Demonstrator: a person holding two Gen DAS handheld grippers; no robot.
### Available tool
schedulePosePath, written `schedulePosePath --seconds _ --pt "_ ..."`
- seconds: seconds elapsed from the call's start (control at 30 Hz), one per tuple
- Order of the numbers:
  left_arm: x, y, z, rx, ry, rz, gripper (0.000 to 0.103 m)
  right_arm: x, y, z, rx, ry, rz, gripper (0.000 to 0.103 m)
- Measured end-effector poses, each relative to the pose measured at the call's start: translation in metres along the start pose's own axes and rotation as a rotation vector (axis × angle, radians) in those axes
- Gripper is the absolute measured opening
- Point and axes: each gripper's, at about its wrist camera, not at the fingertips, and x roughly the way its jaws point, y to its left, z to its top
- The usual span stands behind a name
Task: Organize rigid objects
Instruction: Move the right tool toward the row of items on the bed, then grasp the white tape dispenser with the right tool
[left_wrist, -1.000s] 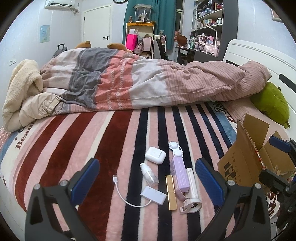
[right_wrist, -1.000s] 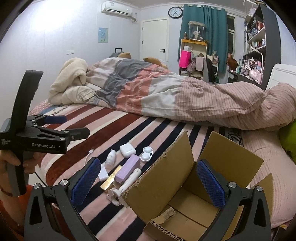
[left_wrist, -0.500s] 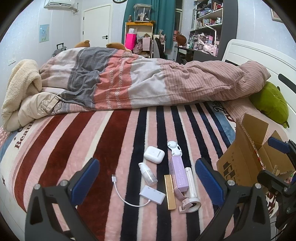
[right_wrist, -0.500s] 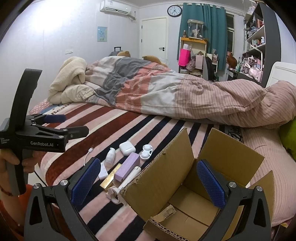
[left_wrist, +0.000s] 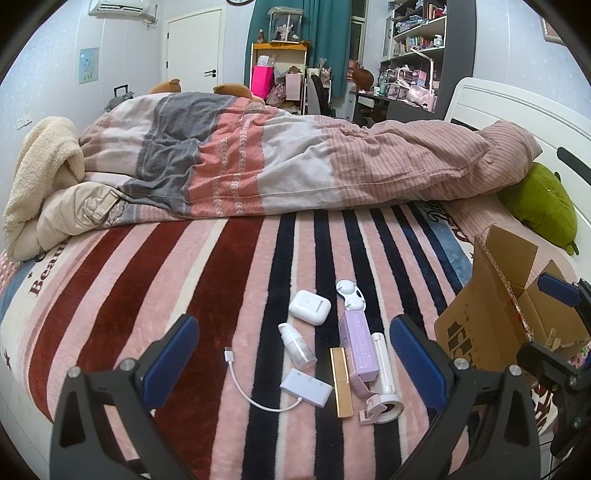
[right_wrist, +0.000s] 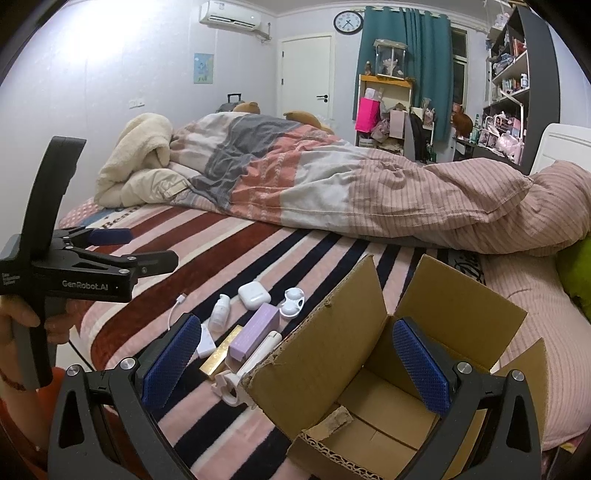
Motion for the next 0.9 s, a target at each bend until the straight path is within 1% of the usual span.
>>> schedulePosePath --seconds 0.03,0.07,0.1,0.17,0.23,0.3,0.37,0.43,0.53,0.6,0.7,0.77,0.83,0.87,0.9 --pt "-0.001 0.000 0.000 0.001 -0.006 0.010 0.103 0.000 0.000 0.000 -0.003 -0.003 0.002 0.102" --pt "-0.001 0.002 0.000 0.001 -0.009 0.009 0.103 -0.001 0.002 0.000 -0.008 -0.008 -0.002 0.094" --pt "-0.001 0.004 0.000 0.001 -0.012 -0.001 0.103 -0.002 0.004 0.000 -0.015 -0.014 -0.014 0.089" --pt "-0.002 0.012 -0.001 -0.012 -0.019 -0.021 0.103 -0.004 0.012 0.003 -0.050 -0.024 -0.054 0.070" --pt "-0.001 0.019 -0.002 -0.015 -0.019 -0.032 0.103 -0.005 0.021 0.007 -0.087 -0.032 -0.065 0.063" --pt "0.003 0.028 -0.003 -0.011 -0.007 -0.016 0.103 -0.004 0.034 0.010 -0.117 -0.035 -0.036 0.055" --pt "0.008 0.037 -0.006 -0.013 0.009 0.013 0.102 0.002 0.049 0.012 -0.158 -0.017 -0.006 0.044" --pt "0.014 0.047 -0.010 -0.011 0.027 0.027 0.102 0.011 0.067 0.010 -0.193 0.010 0.017 0.038" --pt "0.021 0.059 -0.016 0.006 0.045 0.050 0.102 0.027 0.092 0.002 -0.215 0.064 0.085 0.037" --pt "0.028 0.066 -0.020 0.021 0.063 0.053 0.102 0.041 0.103 -0.008 -0.207 0.123 0.120 0.037" --pt "0.037 0.073 -0.026 0.028 0.081 0.038 0.102 0.065 0.116 -0.032 -0.178 0.222 0.137 0.037" --pt "0.041 0.077 -0.029 0.024 0.073 0.021 0.102 0.081 0.117 -0.051 -0.145 0.283 0.098 0.038" --pt "0.045 0.082 -0.032 0.012 0.064 0.003 0.102 0.094 0.115 -0.068 -0.137 0.319 0.013 0.038" --pt "0.046 0.082 -0.032 0.011 0.065 0.000 0.102 0.099 0.112 -0.075 -0.136 0.329 -0.041 0.040" --pt "0.048 0.083 -0.032 0.016 0.063 -0.007 0.102 0.102 0.109 -0.080 -0.131 0.334 -0.070 0.043"
